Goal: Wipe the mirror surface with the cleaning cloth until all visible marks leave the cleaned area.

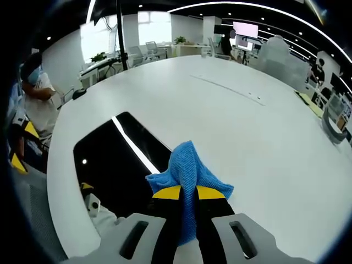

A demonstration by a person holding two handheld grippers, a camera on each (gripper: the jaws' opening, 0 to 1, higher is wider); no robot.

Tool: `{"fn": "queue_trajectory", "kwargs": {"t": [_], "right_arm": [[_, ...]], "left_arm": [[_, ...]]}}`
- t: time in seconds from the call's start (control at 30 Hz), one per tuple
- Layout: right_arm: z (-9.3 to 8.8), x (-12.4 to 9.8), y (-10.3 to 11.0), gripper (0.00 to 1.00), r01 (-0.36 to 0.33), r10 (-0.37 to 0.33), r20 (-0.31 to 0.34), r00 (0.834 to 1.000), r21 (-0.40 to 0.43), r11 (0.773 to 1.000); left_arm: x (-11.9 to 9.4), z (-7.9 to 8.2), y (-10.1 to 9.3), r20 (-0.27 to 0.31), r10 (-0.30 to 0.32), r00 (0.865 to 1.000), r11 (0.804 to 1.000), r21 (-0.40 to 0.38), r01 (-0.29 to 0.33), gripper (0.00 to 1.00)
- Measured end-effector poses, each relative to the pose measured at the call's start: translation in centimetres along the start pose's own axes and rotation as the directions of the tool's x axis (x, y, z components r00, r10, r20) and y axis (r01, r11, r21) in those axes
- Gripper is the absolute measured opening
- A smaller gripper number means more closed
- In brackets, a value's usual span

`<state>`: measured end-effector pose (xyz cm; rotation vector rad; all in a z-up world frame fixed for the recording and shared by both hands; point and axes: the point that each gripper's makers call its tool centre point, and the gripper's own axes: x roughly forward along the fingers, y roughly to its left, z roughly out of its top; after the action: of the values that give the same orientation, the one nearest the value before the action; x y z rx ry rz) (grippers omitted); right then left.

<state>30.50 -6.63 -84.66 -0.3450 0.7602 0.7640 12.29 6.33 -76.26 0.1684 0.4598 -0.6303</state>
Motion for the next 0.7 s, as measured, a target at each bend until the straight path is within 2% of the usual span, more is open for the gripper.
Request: {"fn": "queue_trajectory", "kwargs": {"t": [0.7], "right_arm": [[0.21, 0.19, -0.17, 0.04, 0.000, 0.000, 0.001, 1.000, -0.004, 1.000]], "left_arm": [[0.03, 0.05, 0.00, -0.002, -0.001, 1.000, 1.000, 0.001, 0.001, 0.34]]}}
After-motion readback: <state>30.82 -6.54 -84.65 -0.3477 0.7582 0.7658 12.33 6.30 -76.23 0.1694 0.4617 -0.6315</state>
